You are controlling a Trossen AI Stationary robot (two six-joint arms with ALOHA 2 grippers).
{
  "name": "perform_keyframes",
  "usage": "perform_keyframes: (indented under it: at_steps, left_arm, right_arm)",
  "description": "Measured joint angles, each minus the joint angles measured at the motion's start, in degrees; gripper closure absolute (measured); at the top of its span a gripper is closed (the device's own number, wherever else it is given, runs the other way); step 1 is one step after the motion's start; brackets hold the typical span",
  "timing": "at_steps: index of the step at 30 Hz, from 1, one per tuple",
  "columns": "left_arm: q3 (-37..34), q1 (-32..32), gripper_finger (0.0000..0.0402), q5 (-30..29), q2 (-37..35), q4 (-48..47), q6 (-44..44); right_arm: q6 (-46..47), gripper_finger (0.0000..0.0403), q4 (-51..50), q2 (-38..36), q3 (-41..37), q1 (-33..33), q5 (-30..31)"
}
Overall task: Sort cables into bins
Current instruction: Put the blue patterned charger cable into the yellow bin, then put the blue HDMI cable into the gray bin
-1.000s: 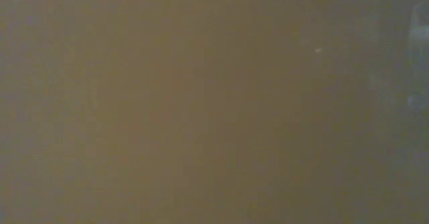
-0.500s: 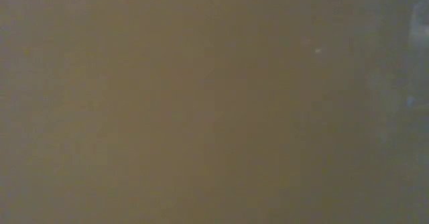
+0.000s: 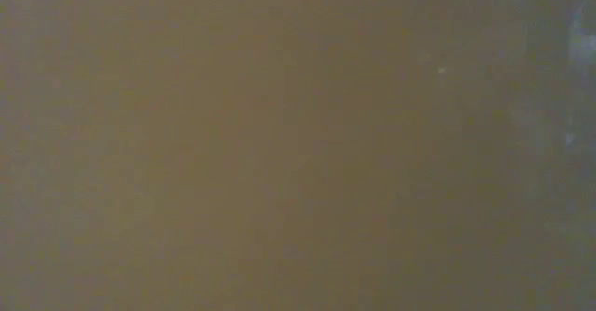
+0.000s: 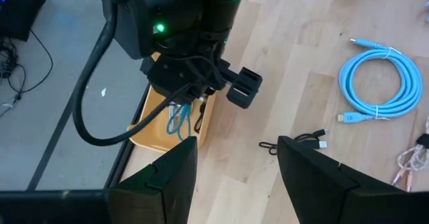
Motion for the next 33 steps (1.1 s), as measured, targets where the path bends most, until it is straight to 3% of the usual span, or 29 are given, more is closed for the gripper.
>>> perform_keyframes:
  at_steps: [20, 27, 33]
  left_arm:
    - [0.0, -0.3, 0.0190, 0.0, 0.0, -0.4, -0.1]
    - [0.0, 1.4, 0.0190, -2.9, 0.0, -5.1, 2.1]
    - [-4.9, 4.7, 0.0190, 5.5, -0.2, -3.9, 7.5]
  right_arm:
    - [4.5, 0.0230, -0.9, -1.4, 0.0, -1.1, 0.1]
    - [7.7, 0.0220, -5.7, -11.7, 0.0, -0.7, 0.4]
    - [14.7, 0.0221, -13.4, -24.5, 0.0, 0.6, 0.2]
